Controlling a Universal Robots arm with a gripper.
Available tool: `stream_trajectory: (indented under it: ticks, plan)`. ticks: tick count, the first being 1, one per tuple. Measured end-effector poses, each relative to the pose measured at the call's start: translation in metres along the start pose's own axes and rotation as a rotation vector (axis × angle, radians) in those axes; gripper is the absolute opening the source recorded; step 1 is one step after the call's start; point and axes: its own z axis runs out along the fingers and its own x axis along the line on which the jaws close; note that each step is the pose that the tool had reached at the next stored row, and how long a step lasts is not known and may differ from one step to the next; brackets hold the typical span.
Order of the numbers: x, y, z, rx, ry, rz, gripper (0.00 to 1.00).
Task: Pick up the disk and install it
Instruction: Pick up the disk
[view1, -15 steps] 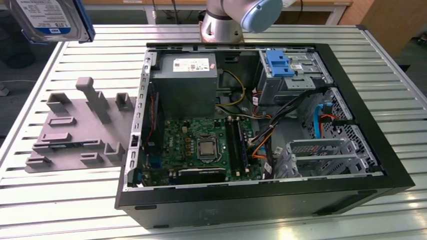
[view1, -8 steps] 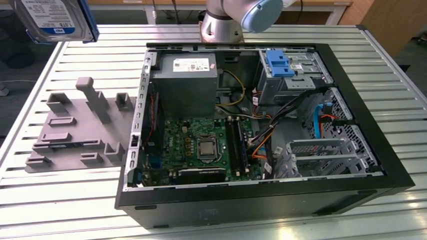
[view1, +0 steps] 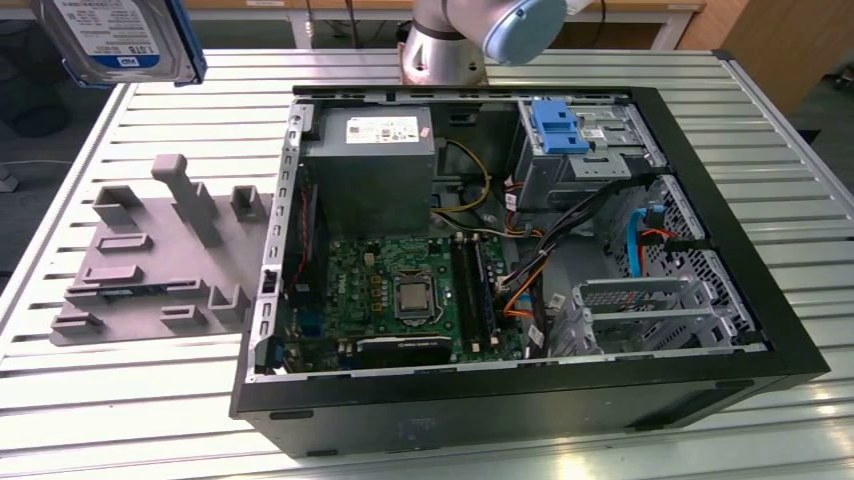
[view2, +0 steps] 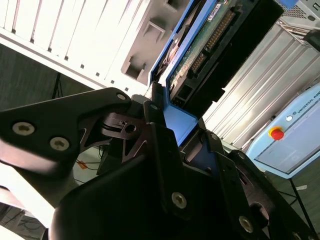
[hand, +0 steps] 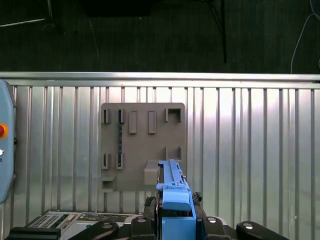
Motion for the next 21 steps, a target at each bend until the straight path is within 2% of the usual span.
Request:
stream_trajectory:
  ticks: [3,21]
  plan:
    - [0.0035,-0.0002,0.0001,0.0001,0.0000,0.000,0.36]
    - [0.0520,-0.0005,0.0014,-0.0002,0.0001,0.004,0.36]
